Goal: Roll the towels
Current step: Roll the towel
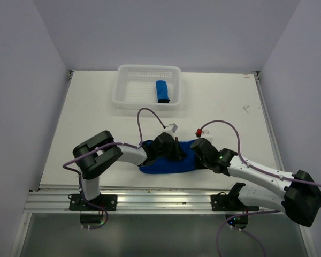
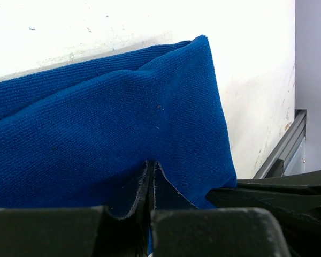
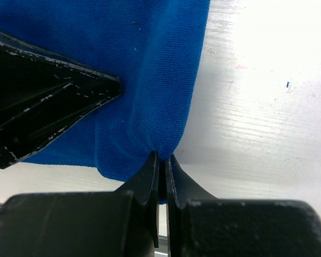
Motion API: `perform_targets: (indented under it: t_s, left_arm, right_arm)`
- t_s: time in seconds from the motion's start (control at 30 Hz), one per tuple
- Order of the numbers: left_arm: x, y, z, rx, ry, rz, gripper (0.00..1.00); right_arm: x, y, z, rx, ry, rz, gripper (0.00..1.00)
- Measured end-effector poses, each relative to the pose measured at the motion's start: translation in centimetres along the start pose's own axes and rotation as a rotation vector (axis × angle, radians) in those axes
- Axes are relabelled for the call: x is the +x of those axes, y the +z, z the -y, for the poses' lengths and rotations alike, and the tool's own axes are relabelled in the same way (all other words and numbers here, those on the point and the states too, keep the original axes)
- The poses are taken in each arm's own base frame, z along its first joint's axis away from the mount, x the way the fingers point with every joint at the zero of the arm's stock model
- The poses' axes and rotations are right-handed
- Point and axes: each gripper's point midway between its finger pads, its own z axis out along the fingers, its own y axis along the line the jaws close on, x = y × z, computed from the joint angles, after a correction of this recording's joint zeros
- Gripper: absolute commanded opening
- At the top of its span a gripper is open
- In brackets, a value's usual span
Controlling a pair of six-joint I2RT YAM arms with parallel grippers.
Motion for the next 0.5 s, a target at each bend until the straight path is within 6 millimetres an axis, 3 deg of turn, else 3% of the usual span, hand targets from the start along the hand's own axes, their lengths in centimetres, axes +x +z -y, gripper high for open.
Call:
perform_targets:
  t_s: [0.2, 0.5]
  left_arm:
    - [-0.1, 0.0, 0.2, 0.006, 0.0, 0.004, 0.0]
    - [0.0, -0.1, -0.1, 0.008, -0.001, 0.006, 0.0]
  right_arm:
    - [-0.1, 0.0, -0.9, 0.006, -0.06, -0.003, 0.02]
    - [-1.2, -0.7, -2.3, -0.014, -0.075, 0.017, 0.13]
